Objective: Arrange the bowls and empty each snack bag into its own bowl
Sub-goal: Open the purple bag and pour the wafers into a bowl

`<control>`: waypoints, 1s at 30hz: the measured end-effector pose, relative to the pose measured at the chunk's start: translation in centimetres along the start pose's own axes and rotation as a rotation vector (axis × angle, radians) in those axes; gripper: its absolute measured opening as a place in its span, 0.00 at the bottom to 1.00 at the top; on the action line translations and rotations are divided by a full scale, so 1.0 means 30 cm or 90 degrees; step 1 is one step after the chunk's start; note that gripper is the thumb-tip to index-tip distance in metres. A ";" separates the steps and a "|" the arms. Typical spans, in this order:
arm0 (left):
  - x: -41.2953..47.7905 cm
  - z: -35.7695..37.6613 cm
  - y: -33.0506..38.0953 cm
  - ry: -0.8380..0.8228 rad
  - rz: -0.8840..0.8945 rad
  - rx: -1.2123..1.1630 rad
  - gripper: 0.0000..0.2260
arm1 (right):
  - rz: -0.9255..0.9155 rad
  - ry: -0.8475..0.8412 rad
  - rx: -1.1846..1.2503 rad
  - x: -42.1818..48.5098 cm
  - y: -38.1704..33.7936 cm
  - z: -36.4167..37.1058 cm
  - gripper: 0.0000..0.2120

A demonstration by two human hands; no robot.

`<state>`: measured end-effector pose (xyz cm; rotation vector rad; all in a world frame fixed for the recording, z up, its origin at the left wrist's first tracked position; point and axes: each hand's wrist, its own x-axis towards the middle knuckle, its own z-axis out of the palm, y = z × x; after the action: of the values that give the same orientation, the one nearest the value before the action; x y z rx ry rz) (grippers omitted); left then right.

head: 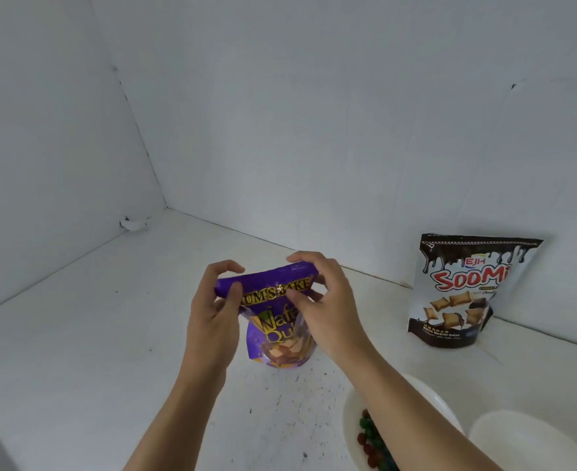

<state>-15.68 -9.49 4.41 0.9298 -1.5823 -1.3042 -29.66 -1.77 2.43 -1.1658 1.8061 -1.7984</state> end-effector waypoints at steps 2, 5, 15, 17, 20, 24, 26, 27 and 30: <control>-0.047 -0.082 0.014 0.004 -0.007 0.007 0.12 | -0.010 -0.025 -0.010 -0.050 -0.042 0.043 0.21; -0.099 -0.190 0.004 0.006 -0.008 0.036 0.14 | -0.010 -0.062 -0.045 -0.120 -0.080 0.104 0.20; -0.215 -0.360 -0.092 0.000 0.066 0.204 0.16 | -0.093 -0.035 -0.235 -0.277 -0.055 0.198 0.16; -0.202 -0.372 -0.090 0.006 0.082 0.221 0.15 | -0.117 -0.035 -0.275 -0.269 -0.069 0.206 0.15; -0.189 -0.382 -0.086 0.008 0.100 0.227 0.16 | -0.147 -0.077 -0.355 -0.254 -0.101 0.225 0.14; -0.179 -0.381 -0.092 0.000 0.094 0.227 0.17 | -0.222 -0.114 -0.440 -0.238 -0.132 0.261 0.12; -0.176 -0.378 -0.095 0.003 0.092 0.226 0.16 | -0.225 -0.131 -0.438 -0.236 -0.139 0.275 0.11; -0.176 -0.378 -0.096 0.003 0.092 0.226 0.16 | -0.221 -0.135 -0.430 -0.236 -0.141 0.282 0.10; -0.176 -0.381 -0.095 0.005 0.093 0.222 0.14 | -0.206 -0.138 -0.408 -0.239 -0.148 0.299 0.08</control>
<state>-3.04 -9.02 1.71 1.0053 -1.8707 -0.9386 -17.36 -1.86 3.15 -1.8947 2.2249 -1.1736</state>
